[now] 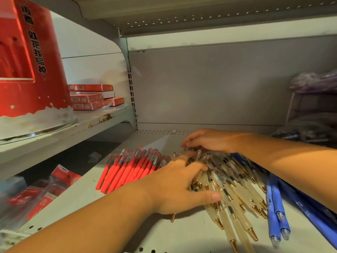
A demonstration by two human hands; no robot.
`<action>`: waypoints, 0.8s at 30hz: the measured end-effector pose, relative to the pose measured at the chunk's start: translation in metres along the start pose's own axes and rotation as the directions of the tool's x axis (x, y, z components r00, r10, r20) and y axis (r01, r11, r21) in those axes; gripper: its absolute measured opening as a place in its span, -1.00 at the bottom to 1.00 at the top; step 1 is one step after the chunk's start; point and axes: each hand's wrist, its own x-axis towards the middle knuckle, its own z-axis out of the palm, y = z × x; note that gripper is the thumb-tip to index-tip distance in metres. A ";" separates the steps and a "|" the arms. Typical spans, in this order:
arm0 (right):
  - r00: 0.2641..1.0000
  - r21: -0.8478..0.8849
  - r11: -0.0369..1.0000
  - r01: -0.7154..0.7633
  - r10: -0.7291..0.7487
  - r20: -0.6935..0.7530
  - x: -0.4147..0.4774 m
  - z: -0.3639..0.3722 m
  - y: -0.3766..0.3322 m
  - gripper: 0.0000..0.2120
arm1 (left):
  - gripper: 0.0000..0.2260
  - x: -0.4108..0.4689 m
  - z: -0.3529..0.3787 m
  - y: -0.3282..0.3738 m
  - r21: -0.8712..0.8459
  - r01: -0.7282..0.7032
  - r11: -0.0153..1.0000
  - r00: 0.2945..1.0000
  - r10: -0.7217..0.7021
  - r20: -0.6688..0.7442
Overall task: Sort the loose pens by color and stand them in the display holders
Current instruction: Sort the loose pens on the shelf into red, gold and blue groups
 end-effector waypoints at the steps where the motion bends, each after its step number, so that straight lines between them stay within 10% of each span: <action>1: 1.000 0.007 1.000 -0.007 0.007 0.000 -0.001 0.000 0.000 -0.75 | -0.37 0.000 -0.001 -0.001 -0.006 0.000 1.000 1.000 0.000 -0.006; 10: 0.999 -0.175 0.984 -0.017 0.023 0.036 -0.009 0.010 0.008 -0.54 | -0.04 -0.029 -0.009 -0.022 0.157 -0.088 0.984 0.990 0.069 0.122; 24: 0.990 -0.088 0.996 -0.032 0.020 -0.142 -0.016 0.028 0.005 -0.56 | -0.31 -0.012 -0.001 -0.030 0.230 -0.132 0.964 0.991 0.126 0.043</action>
